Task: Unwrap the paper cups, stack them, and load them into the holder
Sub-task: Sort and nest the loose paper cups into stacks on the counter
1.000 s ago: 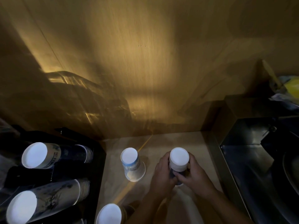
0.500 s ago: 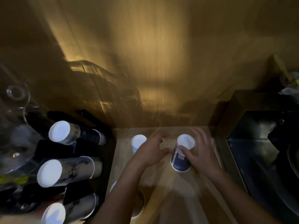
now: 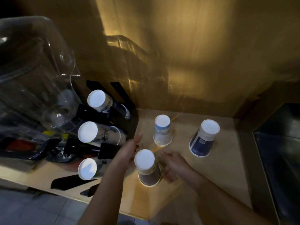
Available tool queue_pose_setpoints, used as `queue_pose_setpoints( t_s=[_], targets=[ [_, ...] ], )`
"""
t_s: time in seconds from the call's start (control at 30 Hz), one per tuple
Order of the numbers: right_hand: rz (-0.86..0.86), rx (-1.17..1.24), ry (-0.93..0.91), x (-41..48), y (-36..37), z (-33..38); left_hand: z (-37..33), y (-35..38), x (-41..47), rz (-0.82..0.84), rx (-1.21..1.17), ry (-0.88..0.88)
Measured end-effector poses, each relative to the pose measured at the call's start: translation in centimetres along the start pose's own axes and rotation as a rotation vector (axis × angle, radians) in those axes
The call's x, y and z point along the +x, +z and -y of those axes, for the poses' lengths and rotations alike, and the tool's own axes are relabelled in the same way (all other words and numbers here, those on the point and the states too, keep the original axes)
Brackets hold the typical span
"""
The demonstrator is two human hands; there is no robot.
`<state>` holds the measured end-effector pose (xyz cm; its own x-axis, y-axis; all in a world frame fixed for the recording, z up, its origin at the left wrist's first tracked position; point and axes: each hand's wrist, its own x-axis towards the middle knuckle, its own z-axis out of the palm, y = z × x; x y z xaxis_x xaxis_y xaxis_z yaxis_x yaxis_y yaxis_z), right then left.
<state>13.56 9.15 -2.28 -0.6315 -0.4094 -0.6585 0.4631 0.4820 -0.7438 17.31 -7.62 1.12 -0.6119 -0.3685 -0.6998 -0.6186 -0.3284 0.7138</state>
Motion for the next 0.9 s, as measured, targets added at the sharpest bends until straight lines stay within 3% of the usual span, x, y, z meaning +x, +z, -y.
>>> queue_pose_setpoints(
  t_s=[0.13,0.3,0.4,0.5,0.63,0.9],
  targets=[
    [0.210,0.065,0.117,0.2,2.2,-1.7,4.9,-1.3,0.0,0.023,0.047,-0.225],
    [0.352,0.173,0.158,-0.7,1.9,-1.7,6.1,-2.3,-0.3,0.254,-0.118,-0.252],
    [0.381,0.177,0.059,-1.4,1.3,-1.7,6.3,-2.6,-0.4,0.440,-0.193,-0.212],
    [0.275,0.049,-0.082,-1.5,1.4,-1.9,6.9,-2.2,-0.2,0.481,-0.219,-0.087],
    [0.235,0.147,-0.198,-1.8,1.3,-1.7,6.2,-0.8,-0.8,0.482,-0.151,0.077],
    [0.077,-0.008,-0.470,-3.7,-2.5,1.2,2.2,2.9,-2.9,0.136,0.180,0.673]
  ],
)
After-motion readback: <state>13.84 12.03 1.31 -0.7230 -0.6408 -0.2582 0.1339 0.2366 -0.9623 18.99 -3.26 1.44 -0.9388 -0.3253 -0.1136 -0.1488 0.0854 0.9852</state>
